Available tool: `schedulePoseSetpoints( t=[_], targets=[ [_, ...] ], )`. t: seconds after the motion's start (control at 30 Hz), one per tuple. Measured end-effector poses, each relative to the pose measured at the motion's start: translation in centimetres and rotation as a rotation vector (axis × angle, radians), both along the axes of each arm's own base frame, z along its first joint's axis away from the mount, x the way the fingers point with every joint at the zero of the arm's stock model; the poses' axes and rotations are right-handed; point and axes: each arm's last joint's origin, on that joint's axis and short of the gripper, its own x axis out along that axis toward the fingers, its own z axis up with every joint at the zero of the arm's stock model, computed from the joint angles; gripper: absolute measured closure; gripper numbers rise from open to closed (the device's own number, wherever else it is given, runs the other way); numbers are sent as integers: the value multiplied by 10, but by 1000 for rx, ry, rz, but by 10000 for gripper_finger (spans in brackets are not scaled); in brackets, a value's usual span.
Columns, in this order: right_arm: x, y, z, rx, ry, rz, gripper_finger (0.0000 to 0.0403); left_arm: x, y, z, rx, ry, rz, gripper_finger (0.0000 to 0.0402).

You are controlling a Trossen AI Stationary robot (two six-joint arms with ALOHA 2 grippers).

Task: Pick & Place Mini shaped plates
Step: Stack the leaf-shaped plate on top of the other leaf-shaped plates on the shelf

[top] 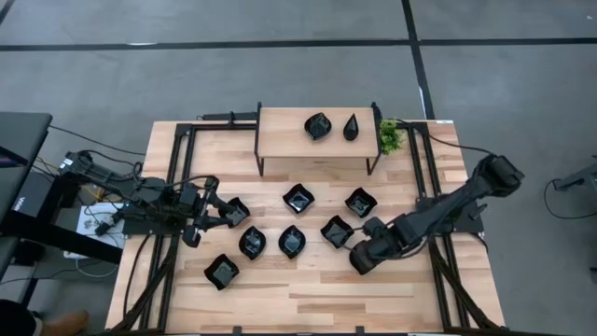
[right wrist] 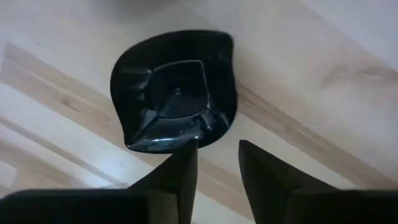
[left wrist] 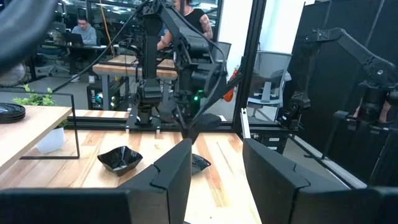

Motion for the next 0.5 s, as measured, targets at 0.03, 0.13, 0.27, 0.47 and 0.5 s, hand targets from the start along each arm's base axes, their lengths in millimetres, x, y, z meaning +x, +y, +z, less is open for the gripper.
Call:
schedulePoseSetpoints(
  t=[0.03,0.13,0.27,0.47,0.5],
  targets=[
    [-1,-1,-3,3,8,-4,289,0,0,0,0,0,0,257],
    [-5,-3,-12,12,13,-16,289,0,0,0,0,0,0,257],
    [-9,-7,-19,31,-19,-40,289,0,0,0,0,0,0,257],
    [-14,-10,-31,39,-48,-59,289,0,0,0,0,-1,0,257],
    [-14,-11,-32,38,-46,-61,289,0,0,0,-1,-2,0,257]
  ],
)
